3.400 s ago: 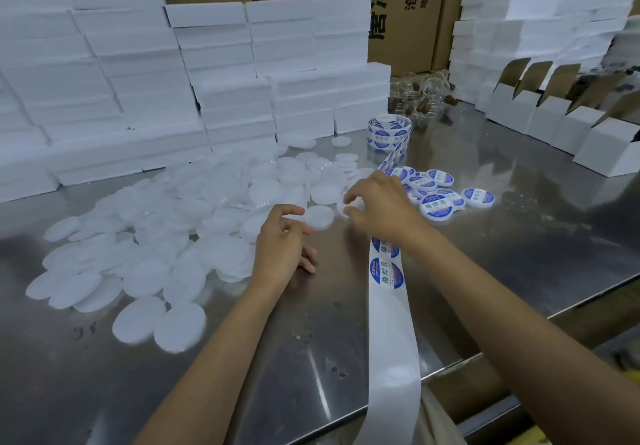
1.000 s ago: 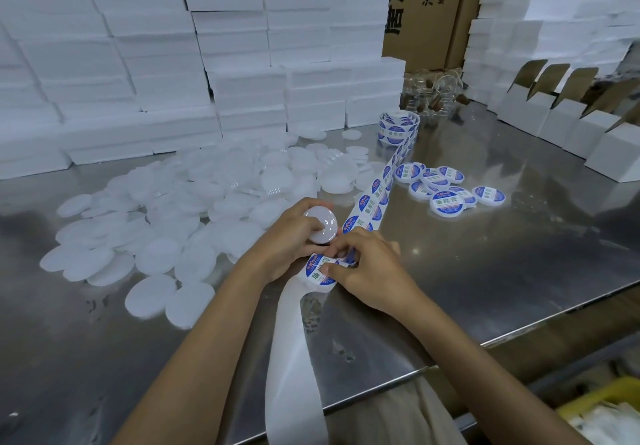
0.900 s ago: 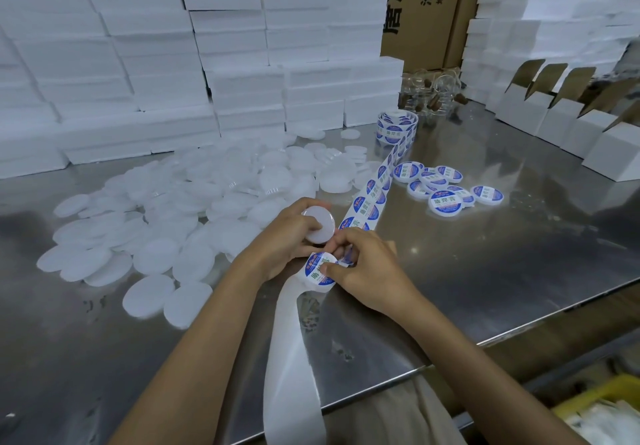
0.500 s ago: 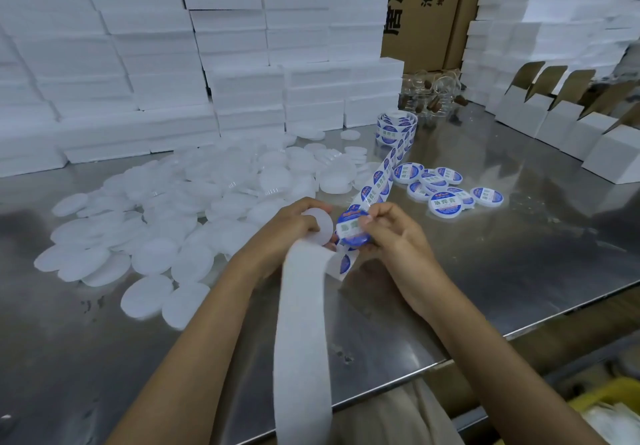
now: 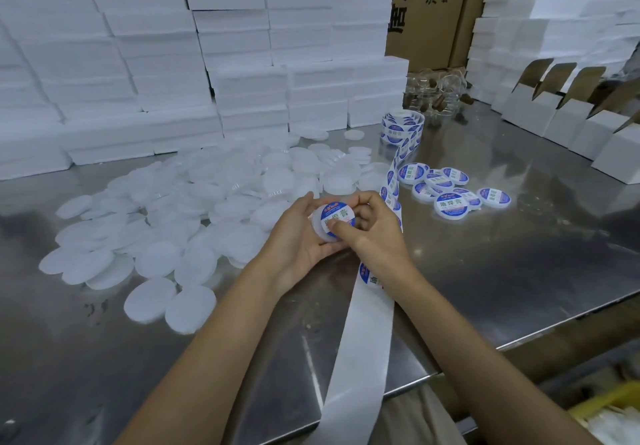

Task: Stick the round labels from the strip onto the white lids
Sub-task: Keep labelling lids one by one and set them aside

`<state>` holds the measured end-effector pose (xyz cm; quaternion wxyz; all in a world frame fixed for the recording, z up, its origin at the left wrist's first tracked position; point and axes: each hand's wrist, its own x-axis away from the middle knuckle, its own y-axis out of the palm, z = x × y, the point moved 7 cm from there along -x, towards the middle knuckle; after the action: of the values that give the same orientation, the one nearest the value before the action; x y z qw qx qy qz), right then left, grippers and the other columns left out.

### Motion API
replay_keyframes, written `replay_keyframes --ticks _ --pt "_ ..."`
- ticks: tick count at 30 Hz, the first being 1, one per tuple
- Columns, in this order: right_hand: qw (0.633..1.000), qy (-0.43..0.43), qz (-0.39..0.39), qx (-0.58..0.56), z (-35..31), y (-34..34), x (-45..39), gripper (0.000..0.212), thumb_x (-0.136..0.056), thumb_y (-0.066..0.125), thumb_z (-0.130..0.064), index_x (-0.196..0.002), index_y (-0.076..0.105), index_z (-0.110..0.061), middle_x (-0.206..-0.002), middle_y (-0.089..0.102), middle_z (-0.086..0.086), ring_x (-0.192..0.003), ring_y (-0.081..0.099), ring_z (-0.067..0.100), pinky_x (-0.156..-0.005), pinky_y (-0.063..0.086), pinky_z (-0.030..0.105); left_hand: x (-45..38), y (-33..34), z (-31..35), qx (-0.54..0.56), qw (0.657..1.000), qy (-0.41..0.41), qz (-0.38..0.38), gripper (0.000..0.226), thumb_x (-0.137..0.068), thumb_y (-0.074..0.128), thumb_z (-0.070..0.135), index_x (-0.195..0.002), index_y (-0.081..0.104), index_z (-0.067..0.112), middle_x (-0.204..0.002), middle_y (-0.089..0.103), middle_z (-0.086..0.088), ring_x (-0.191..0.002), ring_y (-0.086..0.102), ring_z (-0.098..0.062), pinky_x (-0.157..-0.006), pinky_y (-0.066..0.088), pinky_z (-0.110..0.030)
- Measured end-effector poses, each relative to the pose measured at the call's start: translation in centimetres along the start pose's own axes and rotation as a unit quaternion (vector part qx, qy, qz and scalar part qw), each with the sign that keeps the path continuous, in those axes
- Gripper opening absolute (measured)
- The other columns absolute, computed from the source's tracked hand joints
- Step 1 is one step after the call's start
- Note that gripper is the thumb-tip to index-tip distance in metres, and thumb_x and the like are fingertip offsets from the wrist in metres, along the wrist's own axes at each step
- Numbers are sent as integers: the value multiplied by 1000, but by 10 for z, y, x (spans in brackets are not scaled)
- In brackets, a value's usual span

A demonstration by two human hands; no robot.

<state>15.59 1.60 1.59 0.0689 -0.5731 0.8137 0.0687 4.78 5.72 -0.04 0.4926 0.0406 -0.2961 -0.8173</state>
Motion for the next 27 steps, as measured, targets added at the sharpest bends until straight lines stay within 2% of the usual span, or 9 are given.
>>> replay_keyframes --ticks 3,5,16,18,20,22,24,27 --pt "1000 -5 2 13 1 -1 0 31 -82 72 4 -97 53 -17 -106 70 14 -99 69 30 -89 57 47 3 4 1 -10 1000 3 6 54 -110 30 35 -139 51 -5 -124 67 -25 -102 68 -31 -81 62 -38" --pt "999 -12 2 29 0 -1 0 32 -82 73 1 -96 52 -19 -105 71 10 -98 70 27 -88 57 45 5 6 2 -16 1000 5 5 54 -110 32 35 -141 50 -5 -116 69 -21 -95 70 -28 -74 63 -36" --pt "997 -43 5 69 5 -1 -4 36 -82 75 -1 -94 51 -25 -96 69 7 -91 68 25 -83 58 39 5 12 0 -26 1000 15 -4 45 -109 35 35 -131 56 2 -101 72 -13 -85 72 -22 -74 61 -31" --pt "994 -69 16 83 4 -1 -3 37 -80 77 -4 -95 51 -25 -94 66 2 -88 66 23 -78 56 30 6 13 1 -26 999 20 -1 43 -109 36 34 -131 55 2 -104 72 -14 -91 72 -24 -82 60 -35" --pt "988 -100 41 115 3 -4 -3 38 -75 80 -12 -99 53 -25 -94 62 -8 -89 61 17 -77 49 19 6 13 1 -15 1000 21 -1 43 -109 37 33 -134 54 2 -111 72 -18 -102 68 -30 -97 54 -42" --pt "977 -121 74 161 1 -11 -3 49 -70 83 -24 -109 53 -28 -94 57 -14 -96 55 11 -79 41 11 5 12 2 2 1000 20 -2 41 -108 37 33 -132 55 3 -115 71 -24 -111 62 -36 -107 46 -48" --pt "970 -127 92 188 1 -15 -3 61 -67 86 -32 -117 50 -30 -98 55 -12 -102 51 8 -83 38 12 5 12 4 28 999 16 -4 38 -108 38 32 -126 56 4 -113 71 -27 -115 60 -42 -106 46 -48" --pt "961 -148 102 209 -4 -15 1 61 -63 85 -51 -108 52 -28 -98 53 -13 -102 46 -5 -81 36 8 5 14 2 68 997 8 -20 43 -109 37 32 -130 55 0 -128 63 -32 -129 55 -46 -105 48 -51"
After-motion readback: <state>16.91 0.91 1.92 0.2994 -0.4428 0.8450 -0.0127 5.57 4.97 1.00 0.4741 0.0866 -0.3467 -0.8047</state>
